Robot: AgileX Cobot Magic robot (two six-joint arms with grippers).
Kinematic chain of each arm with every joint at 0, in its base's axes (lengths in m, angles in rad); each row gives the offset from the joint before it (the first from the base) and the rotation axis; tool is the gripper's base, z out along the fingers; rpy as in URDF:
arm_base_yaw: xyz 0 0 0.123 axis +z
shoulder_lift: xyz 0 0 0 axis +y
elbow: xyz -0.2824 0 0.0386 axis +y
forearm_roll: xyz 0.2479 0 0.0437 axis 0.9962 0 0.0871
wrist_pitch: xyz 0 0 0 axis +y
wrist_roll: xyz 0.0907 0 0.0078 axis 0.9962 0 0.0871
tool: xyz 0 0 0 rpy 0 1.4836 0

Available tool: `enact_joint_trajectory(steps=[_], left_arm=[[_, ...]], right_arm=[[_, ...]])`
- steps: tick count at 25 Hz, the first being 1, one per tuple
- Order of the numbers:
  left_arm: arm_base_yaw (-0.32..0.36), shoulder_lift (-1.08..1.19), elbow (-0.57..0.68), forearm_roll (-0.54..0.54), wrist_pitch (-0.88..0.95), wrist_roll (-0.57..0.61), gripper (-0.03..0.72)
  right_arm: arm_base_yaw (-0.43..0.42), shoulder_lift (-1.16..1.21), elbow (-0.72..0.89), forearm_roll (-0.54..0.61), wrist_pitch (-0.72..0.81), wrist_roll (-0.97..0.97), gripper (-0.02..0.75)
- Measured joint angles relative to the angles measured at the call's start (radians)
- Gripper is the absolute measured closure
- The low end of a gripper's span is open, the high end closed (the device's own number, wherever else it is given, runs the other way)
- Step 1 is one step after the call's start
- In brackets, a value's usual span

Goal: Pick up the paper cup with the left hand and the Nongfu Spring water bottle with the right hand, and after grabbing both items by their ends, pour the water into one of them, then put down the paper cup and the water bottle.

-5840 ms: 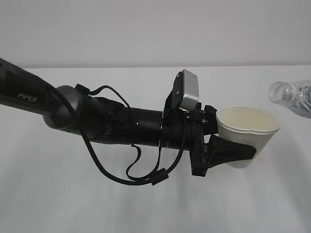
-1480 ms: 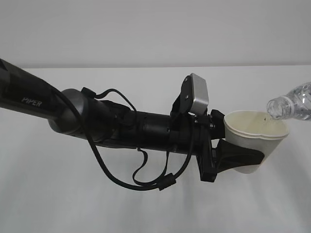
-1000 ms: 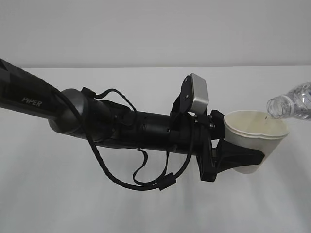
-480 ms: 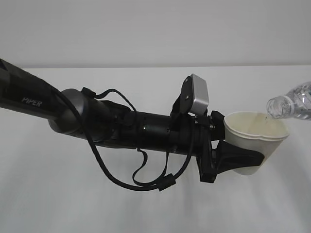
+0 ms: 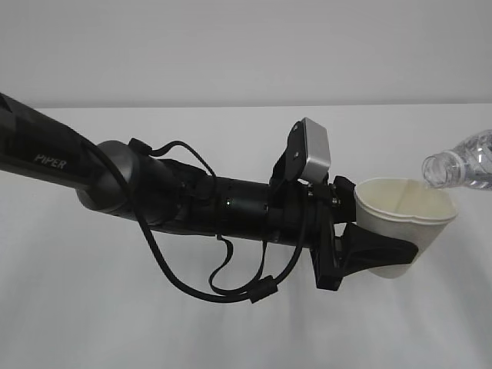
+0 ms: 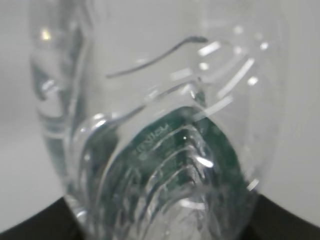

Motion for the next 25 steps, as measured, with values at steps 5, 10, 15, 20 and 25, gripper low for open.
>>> enact_joint_trajectory(steps=[5, 10, 15, 20, 25], left_arm=[[0.0, 0.0, 0.0, 0.0, 0.0, 0.0, 0.267], [0.0, 0.0, 0.0, 0.0, 0.0, 0.0, 0.267], [0.0, 0.0, 0.0, 0.0, 0.0, 0.0, 0.267], [0.0, 0.0, 0.0, 0.0, 0.0, 0.0, 0.267], [0.0, 0.0, 0.0, 0.0, 0.0, 0.0, 0.267]], right_arm=[[0.0, 0.0, 0.0, 0.0, 0.0, 0.0, 0.346], [0.0, 0.0, 0.0, 0.0, 0.001, 0.0, 0.346], [0.0, 0.0, 0.0, 0.0, 0.009, 0.0, 0.346], [0.0, 0.0, 0.0, 0.0, 0.018, 0.0, 0.346], [0.0, 0.0, 0.0, 0.0, 0.019, 0.0, 0.346]])
